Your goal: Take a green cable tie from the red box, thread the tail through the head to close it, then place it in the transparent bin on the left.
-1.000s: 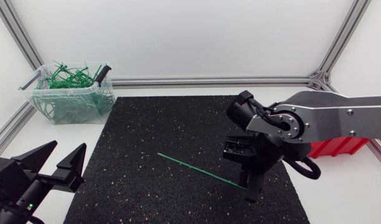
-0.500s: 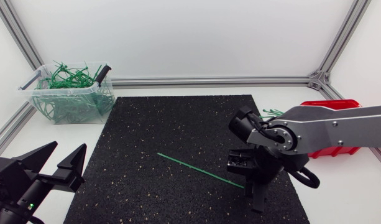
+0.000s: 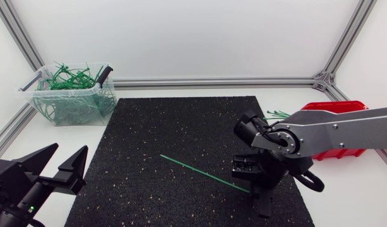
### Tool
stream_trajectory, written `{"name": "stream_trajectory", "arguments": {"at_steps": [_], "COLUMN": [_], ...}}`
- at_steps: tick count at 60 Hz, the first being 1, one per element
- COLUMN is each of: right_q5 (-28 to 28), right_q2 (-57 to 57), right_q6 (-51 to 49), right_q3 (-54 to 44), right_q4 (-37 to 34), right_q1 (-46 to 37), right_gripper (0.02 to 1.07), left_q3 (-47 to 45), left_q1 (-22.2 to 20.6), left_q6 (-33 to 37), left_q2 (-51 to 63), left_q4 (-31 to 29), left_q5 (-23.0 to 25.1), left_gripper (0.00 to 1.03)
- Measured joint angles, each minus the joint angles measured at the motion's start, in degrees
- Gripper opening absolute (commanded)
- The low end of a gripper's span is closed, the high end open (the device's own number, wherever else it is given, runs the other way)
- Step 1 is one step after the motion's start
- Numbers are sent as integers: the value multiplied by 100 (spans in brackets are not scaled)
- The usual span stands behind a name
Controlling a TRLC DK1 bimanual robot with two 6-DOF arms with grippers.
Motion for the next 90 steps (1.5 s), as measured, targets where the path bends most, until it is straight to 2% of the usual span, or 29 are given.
{"name": "stream_trajectory", "arguments": {"at_steps": [12,23,31,39,45,51,58,66,72,81,90], "right_q5": [72,162,481,942,1338,1733,2116,2433,2643,2778,2859], "right_q2": [-101,-675,-1021,-1156,-1180,-1182,-1185,-1202,-1237,-1261,-1274], "right_q6": [-149,-352,-564,-804,-1045,-1405,-1816,-2321,-2712,-3187,-3648], "right_q3": [0,127,577,922,1141,1412,1705,1952,2076,2251,2424], "right_q4": [-42,-509,-699,-800,-817,-820,-820,-822,-813,-693,-393], "right_q1": [-4,-72,-72,42,262,483,688,966,1198,1421,1644], "right_gripper": [8,8,8,8,8,8,8,8,8,8,8], "left_q3": [0,0,57,306,704,1235,1722,2181,2413,2793,3014], "left_q1": [0,2,50,94,262,682,960,1023,872,321,-22], "left_q6": [44,44,46,48,42,39,37,37,44,214,483], "left_q2": [-7,-61,85,748,1401,2229,3005,3554,3689,3943,4356], "left_q4": [0,4,-24,-63,-59,-44,-42,-42,-55,-173,-212], "left_q5": [4,111,289,404,811,1650,2428,2975,3320,3451,3744], "left_gripper": [99,99,99,99,99,99,99,99,99,99,99]}}
